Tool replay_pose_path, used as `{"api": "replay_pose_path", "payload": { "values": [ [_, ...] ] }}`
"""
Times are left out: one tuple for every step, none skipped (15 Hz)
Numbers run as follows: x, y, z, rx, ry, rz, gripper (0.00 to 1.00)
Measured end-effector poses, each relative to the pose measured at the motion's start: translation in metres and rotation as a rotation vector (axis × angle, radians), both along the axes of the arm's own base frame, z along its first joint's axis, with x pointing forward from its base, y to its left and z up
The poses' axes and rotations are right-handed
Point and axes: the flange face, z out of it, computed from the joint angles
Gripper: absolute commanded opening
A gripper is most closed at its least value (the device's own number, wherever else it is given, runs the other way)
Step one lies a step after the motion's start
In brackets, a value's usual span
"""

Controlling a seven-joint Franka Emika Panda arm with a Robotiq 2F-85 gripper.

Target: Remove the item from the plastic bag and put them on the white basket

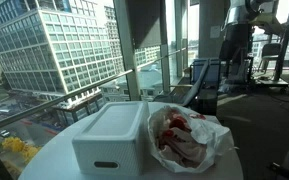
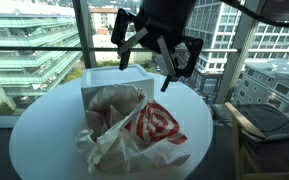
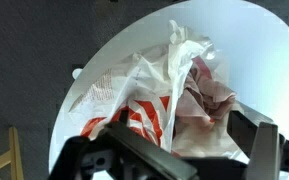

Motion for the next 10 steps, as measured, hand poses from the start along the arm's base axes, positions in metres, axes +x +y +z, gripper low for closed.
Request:
{"api": "replay_pose_path", "payload": {
  "values": [
    [0.0006,-0.0005,0.0018,-0.001,-0.004,-0.001,1.00],
    [0.0010,-0.0008,0.0037,-0.002,-0.008,-0.001,1.00],
    [0.0011,-0.0010,0.0050,-0.003,-0.011,-0.001,1.00],
    [0.0013,-0.0012,0.0055,-0.003,-0.012,-0.001,1.00],
    [0.0013,-0.0012,0.0055,-0.003,-0.012,-0.001,1.00],
    [0.0013,-0.0012,0.0055,-0.003,-0.012,-0.001,1.00],
    [0.0013,-0.0012,0.0055,-0.003,-0.012,-0.001,1.00],
    [0.0013,-0.0012,0.0055,-0.003,-0.012,-0.001,1.00],
    [0.0013,-0.0012,0.0055,-0.003,-0.012,-0.001,1.00],
    [0.0013,-0.0012,0.0055,-0.003,-0.012,-0.001,1.00]
  ]
}}
